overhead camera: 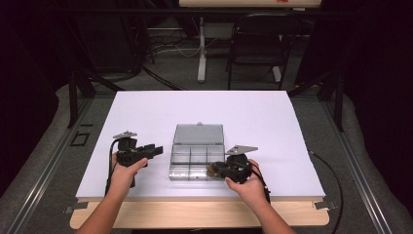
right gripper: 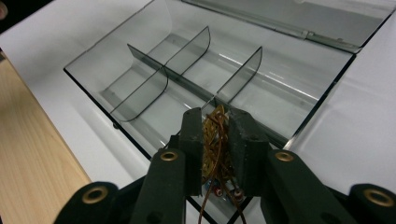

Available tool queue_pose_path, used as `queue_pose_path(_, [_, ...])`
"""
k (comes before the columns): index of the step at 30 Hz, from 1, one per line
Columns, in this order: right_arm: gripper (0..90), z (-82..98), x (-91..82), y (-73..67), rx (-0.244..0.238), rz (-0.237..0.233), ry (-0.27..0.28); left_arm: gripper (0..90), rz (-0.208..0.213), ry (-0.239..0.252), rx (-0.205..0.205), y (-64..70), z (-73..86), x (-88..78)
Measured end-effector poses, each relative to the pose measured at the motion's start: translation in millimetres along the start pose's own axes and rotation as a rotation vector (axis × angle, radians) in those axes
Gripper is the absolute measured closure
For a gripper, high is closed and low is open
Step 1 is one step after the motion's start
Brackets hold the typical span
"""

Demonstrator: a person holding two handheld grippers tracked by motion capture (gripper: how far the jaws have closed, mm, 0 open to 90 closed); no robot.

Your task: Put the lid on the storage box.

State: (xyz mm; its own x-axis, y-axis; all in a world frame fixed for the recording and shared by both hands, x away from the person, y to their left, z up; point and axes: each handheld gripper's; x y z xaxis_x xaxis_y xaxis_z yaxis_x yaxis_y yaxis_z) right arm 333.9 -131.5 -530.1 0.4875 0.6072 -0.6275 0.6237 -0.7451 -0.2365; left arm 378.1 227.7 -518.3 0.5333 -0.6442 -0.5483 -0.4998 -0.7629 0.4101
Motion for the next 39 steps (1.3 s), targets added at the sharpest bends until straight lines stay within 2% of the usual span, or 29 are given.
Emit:
queue_pose_path(1, [70.9,-0.4,-1.7,1.4,-0.004,0.004,0.027,49.9,0.002,-0.001,0.004,0.3,0.0,0.6])
queue_pose_path(4, [67.6,-0.7,-2.9,2.7,-0.002,0.010,0.032,49.5,-0.001,0.002,0.004,0.8,0.0,1.6])
queue_pose_path(5, [63.3,-0.8,-3.1,4.0,-0.001,0.002,0.046,49.3,0.002,-0.002,0.009,0.7,-0.2,2.6])
queue_pose_path(10, [54.9,-0.8,-3.3,4.4,-0.006,-0.004,0.080,48.3,0.002,-0.006,0.015,1.8,-0.2,4.3])
queue_pose_path(13, [49.9,-1.2,-3.1,4.6,-0.026,0.001,0.079,47.7,0.001,0.005,0.019,2.4,0.0,5.1])
queue_pose_path(20, [47.9,-4.2,-4.6,6.2,-0.020,0.014,0.067,46.7,0.001,0.009,0.017,1.5,-0.5,4.3])
queue_pose_path(25, [51.6,-5.0,-4.4,10.7,0.022,-0.021,0.065,46.4,0.010,0.002,0.019,0.7,-1.3,5.7])
queue_pose_path(29, [53.7,-8.2,-4.4,13.2,0.022,-0.016,0.067,46.5,0.012,0.002,0.017,-0.5,-2.3,6.7])
queue_pose_path(32, [59.3,-13.8,-7.7,18.8,0.018,-0.019,0.058,47.9,0.020,-0.001,0.013,-0.4,-4.0,8.1])
queue_pose_path(35, [59.4,-17.2,-9.0,23.2,0.026,-0.022,0.054,47.9,0.020,-0.002,0.029,-0.1,-6.5,8.3])
queue_pose_path(37, [59.6,-19.8,-10.0,25.6,0.004,-0.003,0.045,47.8,0.018,-0.004,0.037,-1.0,-7.9,8.3])
queue_pose_path(39, [59.9,-21.6,-9.7,27.6,0.004,-0.003,0.046,47.6,0.012,-0.002,0.031,-1.2,-8.6,10.1])
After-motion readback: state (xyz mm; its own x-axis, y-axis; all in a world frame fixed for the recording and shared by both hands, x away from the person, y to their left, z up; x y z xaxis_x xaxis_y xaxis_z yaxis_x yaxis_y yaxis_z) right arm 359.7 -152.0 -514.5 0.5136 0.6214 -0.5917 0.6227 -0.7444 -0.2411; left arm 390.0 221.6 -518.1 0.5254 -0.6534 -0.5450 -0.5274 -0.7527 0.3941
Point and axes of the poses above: each handheld gripper's, and its own axes: x roughly forward along the jaws, z roughly out of its underside, y roughly to its right, and after that the axes turned 1 degree about x, right-handed
